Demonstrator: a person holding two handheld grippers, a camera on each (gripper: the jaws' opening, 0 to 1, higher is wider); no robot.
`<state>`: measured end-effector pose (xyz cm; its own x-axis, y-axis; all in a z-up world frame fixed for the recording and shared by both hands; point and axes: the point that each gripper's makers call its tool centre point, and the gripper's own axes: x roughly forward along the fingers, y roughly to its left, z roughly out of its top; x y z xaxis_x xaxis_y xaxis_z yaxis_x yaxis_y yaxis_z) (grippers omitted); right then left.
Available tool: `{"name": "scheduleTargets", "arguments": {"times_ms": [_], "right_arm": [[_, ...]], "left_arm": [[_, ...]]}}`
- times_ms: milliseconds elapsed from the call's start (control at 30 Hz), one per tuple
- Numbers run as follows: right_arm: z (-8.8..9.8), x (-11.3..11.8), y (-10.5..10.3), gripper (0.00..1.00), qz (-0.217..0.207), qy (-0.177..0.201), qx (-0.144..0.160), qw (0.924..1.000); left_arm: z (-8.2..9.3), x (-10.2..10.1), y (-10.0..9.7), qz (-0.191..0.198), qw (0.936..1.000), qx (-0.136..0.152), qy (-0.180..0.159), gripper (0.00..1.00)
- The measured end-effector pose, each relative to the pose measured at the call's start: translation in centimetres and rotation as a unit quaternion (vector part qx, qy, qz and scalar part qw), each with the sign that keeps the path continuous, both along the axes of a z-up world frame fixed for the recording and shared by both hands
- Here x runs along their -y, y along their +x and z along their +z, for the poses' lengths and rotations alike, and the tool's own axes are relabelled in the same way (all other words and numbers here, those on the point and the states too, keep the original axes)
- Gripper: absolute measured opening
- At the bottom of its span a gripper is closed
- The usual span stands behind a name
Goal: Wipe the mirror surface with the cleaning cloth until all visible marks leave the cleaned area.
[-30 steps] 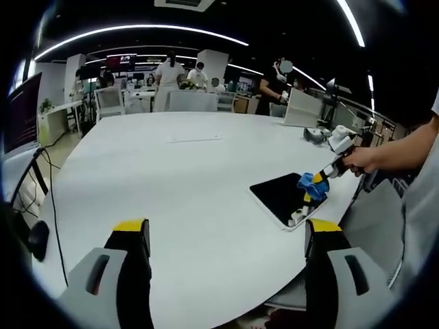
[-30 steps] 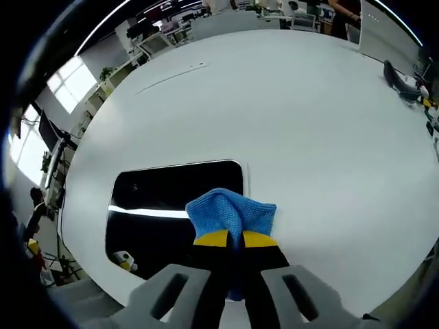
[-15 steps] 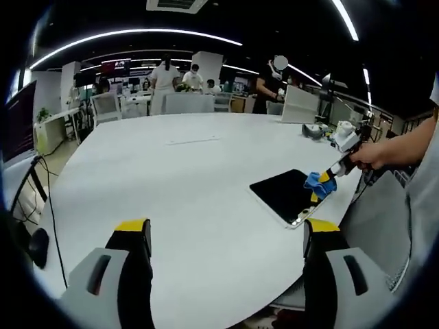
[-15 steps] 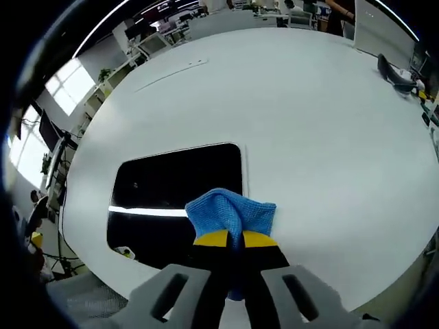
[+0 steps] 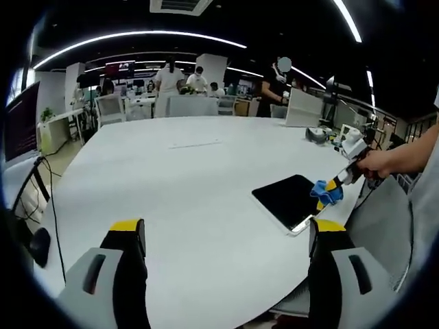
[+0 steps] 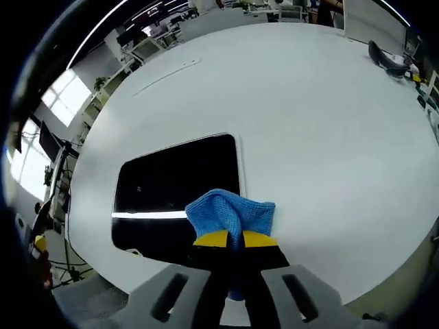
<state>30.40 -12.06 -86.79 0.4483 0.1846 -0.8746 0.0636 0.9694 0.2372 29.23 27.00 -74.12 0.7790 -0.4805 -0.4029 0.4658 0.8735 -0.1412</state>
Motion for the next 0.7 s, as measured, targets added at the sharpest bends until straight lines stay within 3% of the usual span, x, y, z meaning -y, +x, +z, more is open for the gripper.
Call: {"name": "scheduleTargets", "arguments": {"times_ms": [333, 433, 700], "right_arm": [[0.0, -0.2, 0.2, 0.0, -0.017, 0.003, -0.004, 0.9999], [0.0, -0.8, 0.5, 0.0, -0.019, 0.009, -0.007, 0.9998], [-0.2, -1.8, 0.8, 0.0, -0.007, 0.005, -0.012, 0.9999]], "left_arm": [[-0.4, -0.6, 0.9, 0.017, 0.9997, -0.019, -0.005, 0.99], [-0.3, -0.6, 1.1, 0.011, 0.9999, -0.012, 0.005, 0.99], [0.3, -0.9, 1.2, 0.03, 0.9994, -0.002, -0.018, 0.99]]}}
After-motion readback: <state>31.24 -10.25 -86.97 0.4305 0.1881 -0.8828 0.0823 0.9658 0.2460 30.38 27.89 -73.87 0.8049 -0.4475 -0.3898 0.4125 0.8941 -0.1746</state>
